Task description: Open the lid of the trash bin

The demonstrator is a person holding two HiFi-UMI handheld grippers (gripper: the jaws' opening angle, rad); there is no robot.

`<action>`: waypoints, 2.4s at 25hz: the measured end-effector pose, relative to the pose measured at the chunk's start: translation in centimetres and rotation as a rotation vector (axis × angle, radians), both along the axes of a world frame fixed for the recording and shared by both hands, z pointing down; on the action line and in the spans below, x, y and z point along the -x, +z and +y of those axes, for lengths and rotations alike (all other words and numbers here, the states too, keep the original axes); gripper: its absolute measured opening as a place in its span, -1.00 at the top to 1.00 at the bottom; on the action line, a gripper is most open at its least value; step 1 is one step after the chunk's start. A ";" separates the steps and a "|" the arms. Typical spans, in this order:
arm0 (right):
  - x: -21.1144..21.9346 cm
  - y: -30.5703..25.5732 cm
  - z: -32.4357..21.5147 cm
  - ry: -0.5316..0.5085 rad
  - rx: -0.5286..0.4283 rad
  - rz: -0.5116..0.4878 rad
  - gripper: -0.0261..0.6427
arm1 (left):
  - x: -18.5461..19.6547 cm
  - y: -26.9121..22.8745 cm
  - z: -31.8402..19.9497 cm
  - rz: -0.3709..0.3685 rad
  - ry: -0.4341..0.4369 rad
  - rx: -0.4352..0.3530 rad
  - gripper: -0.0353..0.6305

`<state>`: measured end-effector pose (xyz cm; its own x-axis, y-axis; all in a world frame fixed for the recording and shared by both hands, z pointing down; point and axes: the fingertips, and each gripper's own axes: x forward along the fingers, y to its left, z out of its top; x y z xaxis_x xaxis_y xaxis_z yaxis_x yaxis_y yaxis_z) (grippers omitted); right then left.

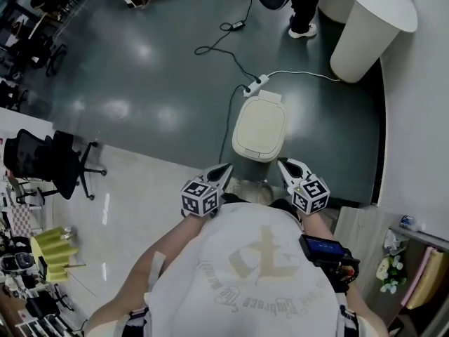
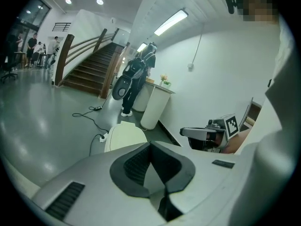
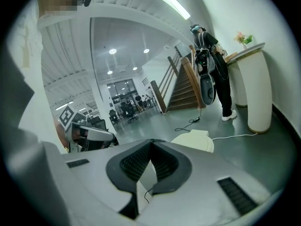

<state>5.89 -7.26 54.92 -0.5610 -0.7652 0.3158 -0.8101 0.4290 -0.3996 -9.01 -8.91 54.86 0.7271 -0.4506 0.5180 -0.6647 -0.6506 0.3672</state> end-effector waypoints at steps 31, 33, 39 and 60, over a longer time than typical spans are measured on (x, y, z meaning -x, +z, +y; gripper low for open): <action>1.5 3.3 -2.7 0.386 0.147 0.068 0.91 | -1.3 8.0 -6.2 -0.049 0.479 0.138 0.85; 1.5 3.5 -2.8 0.403 0.154 0.068 0.91 | -1.9 8.5 -6.3 -0.058 0.512 0.143 0.85; 0.7 4.0 -2.8 0.450 0.167 0.060 0.91 | -3.9 10.4 -5.0 -0.093 0.614 0.163 0.85; -2.2 8.6 -3.3 0.417 0.218 -0.005 0.91 | -7.4 16.4 -3.9 -0.247 0.681 0.167 0.85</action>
<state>8.13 -10.51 63.51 -0.2219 -0.8419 0.4919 -0.8931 -0.0269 -0.4490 -1.58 -12.82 71.23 0.6710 0.1577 0.7245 -0.2097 -0.8969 0.3894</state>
